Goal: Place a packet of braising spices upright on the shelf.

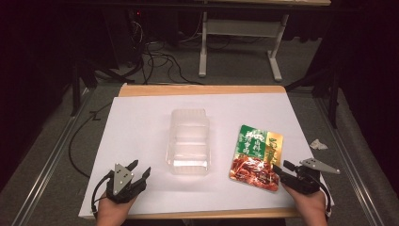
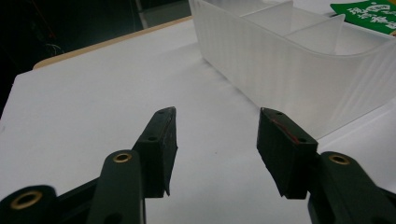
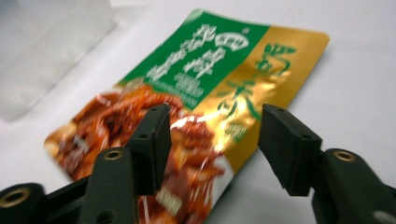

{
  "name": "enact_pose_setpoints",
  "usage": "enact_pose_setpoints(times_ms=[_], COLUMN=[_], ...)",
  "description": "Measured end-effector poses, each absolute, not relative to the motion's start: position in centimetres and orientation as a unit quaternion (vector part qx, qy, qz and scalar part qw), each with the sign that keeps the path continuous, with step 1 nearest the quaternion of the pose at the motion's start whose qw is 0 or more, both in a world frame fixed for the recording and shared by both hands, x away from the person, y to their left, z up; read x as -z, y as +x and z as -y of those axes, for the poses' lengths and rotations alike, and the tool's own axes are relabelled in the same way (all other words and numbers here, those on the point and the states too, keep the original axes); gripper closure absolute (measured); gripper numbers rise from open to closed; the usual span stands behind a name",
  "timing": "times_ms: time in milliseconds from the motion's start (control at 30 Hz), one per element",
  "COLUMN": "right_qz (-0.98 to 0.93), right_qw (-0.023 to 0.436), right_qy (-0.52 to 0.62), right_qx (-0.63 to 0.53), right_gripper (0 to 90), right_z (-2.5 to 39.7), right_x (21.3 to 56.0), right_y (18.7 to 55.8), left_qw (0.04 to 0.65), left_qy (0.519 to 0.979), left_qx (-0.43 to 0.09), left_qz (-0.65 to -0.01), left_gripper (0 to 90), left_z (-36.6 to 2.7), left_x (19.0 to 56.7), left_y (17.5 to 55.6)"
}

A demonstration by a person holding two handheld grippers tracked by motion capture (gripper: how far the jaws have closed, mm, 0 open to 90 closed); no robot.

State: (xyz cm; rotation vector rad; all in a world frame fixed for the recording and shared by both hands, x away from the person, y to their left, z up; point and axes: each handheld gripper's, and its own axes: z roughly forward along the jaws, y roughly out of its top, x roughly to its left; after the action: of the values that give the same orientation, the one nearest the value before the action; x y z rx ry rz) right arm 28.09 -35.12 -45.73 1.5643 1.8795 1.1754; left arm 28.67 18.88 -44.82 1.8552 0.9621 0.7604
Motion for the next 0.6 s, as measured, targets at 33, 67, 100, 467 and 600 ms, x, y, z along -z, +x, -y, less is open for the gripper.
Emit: enact_pose_setpoints(times_ms=[33,67,100,467,600], right_qz=[-0.673,-0.670,-0.667,-0.647,-0.637], right_qw=[0.212,0.209,0.210,0.231,0.225], right_qy=[0.562,0.564,0.565,0.573,0.589], right_qx=[-0.432,-0.435,-0.438,-0.447,-0.443], right_gripper=[42.9,42.2,41.0,30.2,28.3], right_z=[35.4,35.5,35.6,37.0,38.2], right_x=[45.7,45.7,45.7,45.9,46.2], right_y=[28.7,29.0,29.5,34.7,36.6], left_qw=[0.444,0.446,0.448,0.473,0.478], left_qy=[0.748,0.747,0.746,0.743,0.743], left_qx=[-0.307,-0.305,-0.303,-0.263,-0.252], left_qz=[-0.387,-0.388,-0.388,-0.395,-0.395], left_gripper=[47.0,46.7,46.2,37.6,29.1], left_z=[-18.9,-18.9,-19.0,-19.3,-19.3], left_x=[44.8,44.7,44.7,44.8,44.6], left_y=[28.7,28.6,28.6,29.0,29.0])
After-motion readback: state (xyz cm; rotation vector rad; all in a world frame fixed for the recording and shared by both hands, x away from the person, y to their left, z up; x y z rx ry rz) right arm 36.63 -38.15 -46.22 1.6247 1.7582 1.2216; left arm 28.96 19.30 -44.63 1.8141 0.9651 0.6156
